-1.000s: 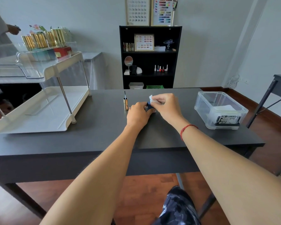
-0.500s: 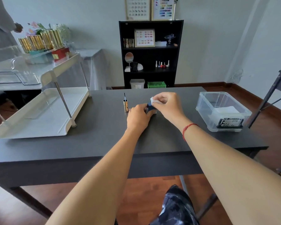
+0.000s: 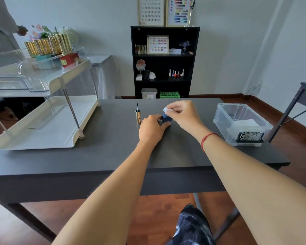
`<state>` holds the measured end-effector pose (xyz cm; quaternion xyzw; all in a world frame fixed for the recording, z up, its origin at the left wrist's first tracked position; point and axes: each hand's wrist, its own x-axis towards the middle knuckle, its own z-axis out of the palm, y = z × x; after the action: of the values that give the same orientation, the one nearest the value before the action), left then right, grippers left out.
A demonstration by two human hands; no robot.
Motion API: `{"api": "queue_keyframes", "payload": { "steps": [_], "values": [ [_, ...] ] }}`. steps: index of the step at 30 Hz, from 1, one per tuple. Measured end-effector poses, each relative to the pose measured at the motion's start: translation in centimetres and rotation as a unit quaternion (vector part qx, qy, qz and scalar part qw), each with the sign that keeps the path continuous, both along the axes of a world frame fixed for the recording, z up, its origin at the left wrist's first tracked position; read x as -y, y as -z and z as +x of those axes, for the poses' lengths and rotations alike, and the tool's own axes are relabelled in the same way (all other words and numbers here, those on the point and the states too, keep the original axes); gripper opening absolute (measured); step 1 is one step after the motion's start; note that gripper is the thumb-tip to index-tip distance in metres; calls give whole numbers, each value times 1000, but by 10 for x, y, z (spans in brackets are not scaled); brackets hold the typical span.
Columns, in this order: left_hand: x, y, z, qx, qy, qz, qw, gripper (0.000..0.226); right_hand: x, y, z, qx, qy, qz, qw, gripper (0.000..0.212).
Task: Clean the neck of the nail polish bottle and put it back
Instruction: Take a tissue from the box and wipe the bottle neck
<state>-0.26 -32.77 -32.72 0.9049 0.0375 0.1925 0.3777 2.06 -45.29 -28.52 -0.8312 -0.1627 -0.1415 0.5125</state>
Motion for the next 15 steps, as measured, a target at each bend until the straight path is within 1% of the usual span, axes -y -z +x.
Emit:
{"api": "queue_keyframes", "payload": {
  "steps": [4, 10, 15],
  "values": [
    [1, 0, 2, -9, -14, 0, 1000, 29, 4, -4, 1, 5, 26, 35, 999, 18],
    [1, 2, 3, -11, -17, 3, 1000, 30, -8, -3, 2, -15, 8, 0, 1000, 17],
    [1, 2, 3, -10, -16, 13, 1000, 31, -4, 0, 2, -1, 13, -13, 1000, 17]
  ]
}}
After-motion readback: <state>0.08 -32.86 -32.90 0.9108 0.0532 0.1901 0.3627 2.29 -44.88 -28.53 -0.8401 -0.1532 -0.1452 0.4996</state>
